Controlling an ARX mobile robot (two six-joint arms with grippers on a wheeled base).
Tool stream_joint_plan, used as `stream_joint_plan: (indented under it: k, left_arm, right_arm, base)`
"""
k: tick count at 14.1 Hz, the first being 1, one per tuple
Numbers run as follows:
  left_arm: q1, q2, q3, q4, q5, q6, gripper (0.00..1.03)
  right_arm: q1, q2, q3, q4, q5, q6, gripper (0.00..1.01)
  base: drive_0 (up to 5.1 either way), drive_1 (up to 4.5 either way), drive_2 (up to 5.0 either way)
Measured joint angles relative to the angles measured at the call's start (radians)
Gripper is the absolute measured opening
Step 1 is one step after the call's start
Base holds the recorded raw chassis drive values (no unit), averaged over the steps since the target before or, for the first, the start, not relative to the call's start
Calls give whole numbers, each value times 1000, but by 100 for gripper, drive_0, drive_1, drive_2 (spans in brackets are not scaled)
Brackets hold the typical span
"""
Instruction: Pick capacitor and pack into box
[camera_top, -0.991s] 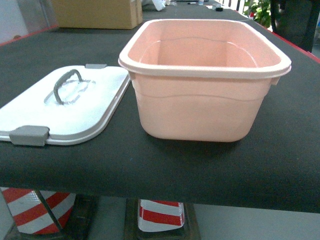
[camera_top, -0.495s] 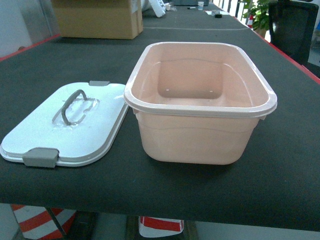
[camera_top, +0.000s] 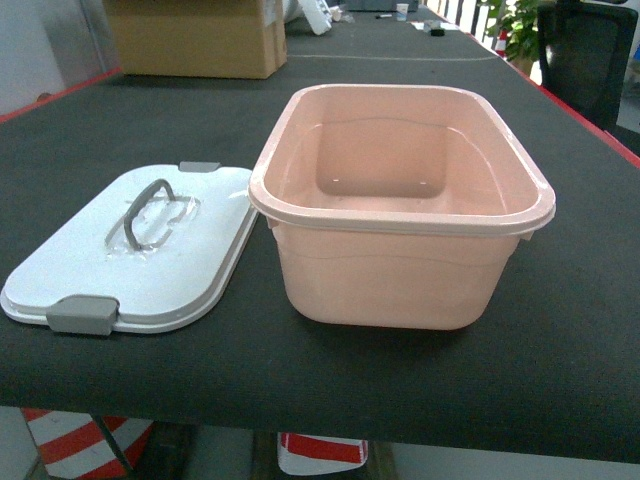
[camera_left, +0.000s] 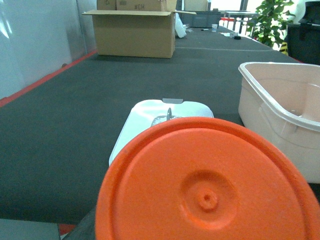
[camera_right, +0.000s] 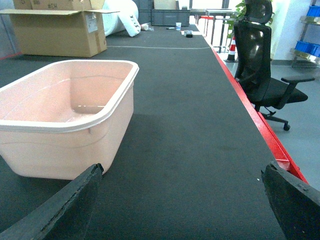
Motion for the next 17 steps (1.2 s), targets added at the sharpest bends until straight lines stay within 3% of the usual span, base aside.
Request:
stream_joint_plan:
  k: [3, 4, 5, 7, 8, 9, 12, 13, 14, 15, 17]
  left_arm:
    - [0, 0, 0, 0, 0, 0, 43]
    - [-8, 48, 0, 109, -26, 6, 43]
    - [-29, 208, 5, 331, -62, 6, 43]
    - [-151, 681, 53, 748, -150, 6, 43]
    - [-248, 987, 209, 982, -188, 0, 43]
    - [-330, 1204, 397, 1091, -225, 3, 43]
    - [-482, 1707, 845, 930, -259, 9, 43]
    - [-518, 1909, 1085, 832, -267, 8, 43]
    - [-533, 1992, 1218, 781, -268, 6, 43]
    - [-540, 2068, 1349, 740, -262, 8, 52]
    - [-541, 2087, 1373, 740, -266, 8, 81]
  right_arm:
    - [0, 0, 0, 0, 0, 0, 98]
    - [0, 0, 0, 0, 0, 0, 98]
    - [0, 0, 0, 0, 0, 0, 98]
    - [0, 0, 0, -1, 0, 0, 98]
    - [0, 0, 0, 0, 0, 0, 98]
    - [0, 0, 0, 0, 0, 0, 98]
    - [0, 0, 0, 0, 0, 0, 98]
    - [0, 0, 0, 0, 0, 0, 98]
    - [0, 0, 0, 0, 0, 0, 98]
    - [0, 0, 0, 0, 0, 0, 98]
    - [0, 0, 0, 0, 0, 0, 98]
  base:
    - [0, 0, 0]
    - [0, 0, 0]
    - [0, 0, 0]
    - [0, 0, 0]
    - [0, 0, 0]
    - [0, 0, 0]
    - [0, 0, 0]
    - [0, 0, 0]
    - [0, 0, 0]
    - [0, 0, 0]
    - [0, 0, 0]
